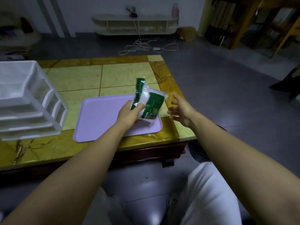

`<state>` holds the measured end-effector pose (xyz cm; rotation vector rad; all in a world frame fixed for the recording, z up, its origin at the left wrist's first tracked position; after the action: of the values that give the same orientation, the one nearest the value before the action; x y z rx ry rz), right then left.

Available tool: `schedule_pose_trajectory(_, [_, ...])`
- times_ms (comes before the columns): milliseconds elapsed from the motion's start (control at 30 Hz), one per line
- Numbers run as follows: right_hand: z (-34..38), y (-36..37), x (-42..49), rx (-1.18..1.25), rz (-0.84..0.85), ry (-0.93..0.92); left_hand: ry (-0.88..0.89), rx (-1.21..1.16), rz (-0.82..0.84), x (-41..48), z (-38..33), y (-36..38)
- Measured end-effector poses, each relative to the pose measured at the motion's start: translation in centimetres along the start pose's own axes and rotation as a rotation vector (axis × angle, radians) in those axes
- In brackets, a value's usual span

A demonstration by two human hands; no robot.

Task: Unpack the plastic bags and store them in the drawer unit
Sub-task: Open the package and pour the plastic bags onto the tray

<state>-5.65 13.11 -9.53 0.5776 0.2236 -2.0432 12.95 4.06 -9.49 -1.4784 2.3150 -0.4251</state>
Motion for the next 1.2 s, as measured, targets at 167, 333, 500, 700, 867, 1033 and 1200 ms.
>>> schedule_pose_trajectory(167, [-2.4, 4.0, -0.1, -0.193, 0.156, 0.029, -0.212, -0.287, 0.206, -1.6, 3.0, -0.9])
schedule_pose_trajectory(333, [-3.1, 5.8, 0.3, -0.206, 0.145, -0.071, -0.293, -0.369, 0.284, -2.5, 4.9, -1.9])
schedule_pose_trajectory(500, [-2.7, 6.5, 1.4, -0.035, -0.014, -0.141, -0.332, -0.706, 0.246, -2.2, 5.3, -2.1])
schedule_pose_trajectory(700, [-3.5, 9.8, 1.0, -0.103, 0.101, -0.138, -0.481, -0.790, 0.166, -3.2, 6.6, -0.6])
schedule_pose_trajectory(867, [-1.9, 10.6, -1.0, -0.374, 0.027, -0.547, -0.530, -0.819, -0.053, -3.4, 8.1, -1.7])
schedule_pose_trajectory(1033, [-2.8, 12.7, -1.5, -0.781, 0.170, -0.646, -0.572, -0.856, -0.135, -3.7, 8.3, -1.8])
schedule_pose_trajectory(1200, [-2.4, 10.9, -1.1, -0.380, 0.187, -0.509, -0.578, -0.833, -0.204, -3.7, 8.3, -2.6])
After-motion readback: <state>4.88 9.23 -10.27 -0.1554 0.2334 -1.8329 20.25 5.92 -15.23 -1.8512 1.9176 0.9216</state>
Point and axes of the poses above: each hand's wrist, its own x-axis towards the middle knuckle, its own y-axis out of the palm, z = x × y, the point moved 8 cm from there along x, towards the middle knuckle, and after that the axes turned 7 degrees about x, right-handed, at the moved point
